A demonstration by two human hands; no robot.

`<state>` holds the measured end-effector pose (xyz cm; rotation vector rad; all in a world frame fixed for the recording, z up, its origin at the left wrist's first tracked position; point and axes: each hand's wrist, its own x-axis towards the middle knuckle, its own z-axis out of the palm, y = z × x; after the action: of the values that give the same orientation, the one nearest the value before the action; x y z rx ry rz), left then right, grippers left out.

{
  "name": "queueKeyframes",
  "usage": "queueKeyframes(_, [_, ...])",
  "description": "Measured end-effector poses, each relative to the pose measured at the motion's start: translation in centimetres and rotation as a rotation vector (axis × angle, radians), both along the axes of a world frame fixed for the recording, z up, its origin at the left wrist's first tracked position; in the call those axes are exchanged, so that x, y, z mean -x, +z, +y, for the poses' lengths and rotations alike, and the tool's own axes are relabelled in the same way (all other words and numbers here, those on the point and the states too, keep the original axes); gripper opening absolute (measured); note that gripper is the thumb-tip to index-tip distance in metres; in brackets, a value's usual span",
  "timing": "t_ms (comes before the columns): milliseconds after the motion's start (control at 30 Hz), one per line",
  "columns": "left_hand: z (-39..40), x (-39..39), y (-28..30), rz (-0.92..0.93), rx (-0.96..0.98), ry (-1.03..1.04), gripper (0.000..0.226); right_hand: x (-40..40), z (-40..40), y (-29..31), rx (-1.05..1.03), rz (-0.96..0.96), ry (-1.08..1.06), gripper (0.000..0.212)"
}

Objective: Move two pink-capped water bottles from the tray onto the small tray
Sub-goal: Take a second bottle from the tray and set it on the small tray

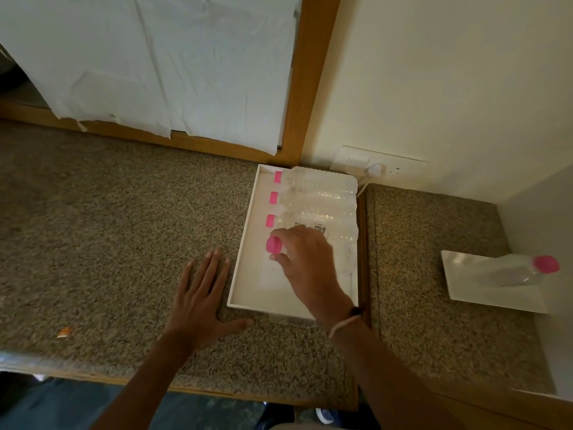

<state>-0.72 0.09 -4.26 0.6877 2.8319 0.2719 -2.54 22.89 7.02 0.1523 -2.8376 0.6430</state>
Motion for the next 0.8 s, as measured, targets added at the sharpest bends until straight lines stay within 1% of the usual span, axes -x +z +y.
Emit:
queueKeyframes(100, [-0.1, 0.0, -0.2, 0.007, -0.003, -0.001, 0.129, -1.9, 2.1, 2.9, 0.169, 0.057, -0.125, 0.046])
queueKeyframes(167, [-0.1, 0.1, -0.4, 0.015, -0.012, -0.004, 0.130, -3.1, 3.9, 4.1, 0.302, 0.007, -0.191, 0.047])
queueKeyframes(267, [-0.1, 0.1, -0.7, 0.026, -0.028, -0.010, 0.131, -4.5, 4.8, 4.9, 0.420, -0.068, -0.191, 0.046])
queueKeyframes(433, [0.0, 0.0, -0.5, 0.036, -0.017, -0.020, 0.130, -4.7, 3.8, 4.9, 0.387, -0.077, -0.148, 0.041])
queueKeyframes(567, [0.2, -0.1, 0.0, 0.027, 0.002, -0.022, 0.128, -4.7, 4.4, 5.2, 0.406, -0.076, -0.137, 0.040])
queueKeyframes(700, [0.6, 0.0, 0.8, 0.013, -0.015, -0.007, 0.129, -5.2, 5.2, 4.8, 0.401, -0.027, -0.134, 0.041])
queueKeyframes(800, [1.9, 0.8, 2.0, 0.036, -0.025, 0.008, 0.133, -5.9, 6.3, 4.3, 0.455, 0.020, -0.148, 0.040])
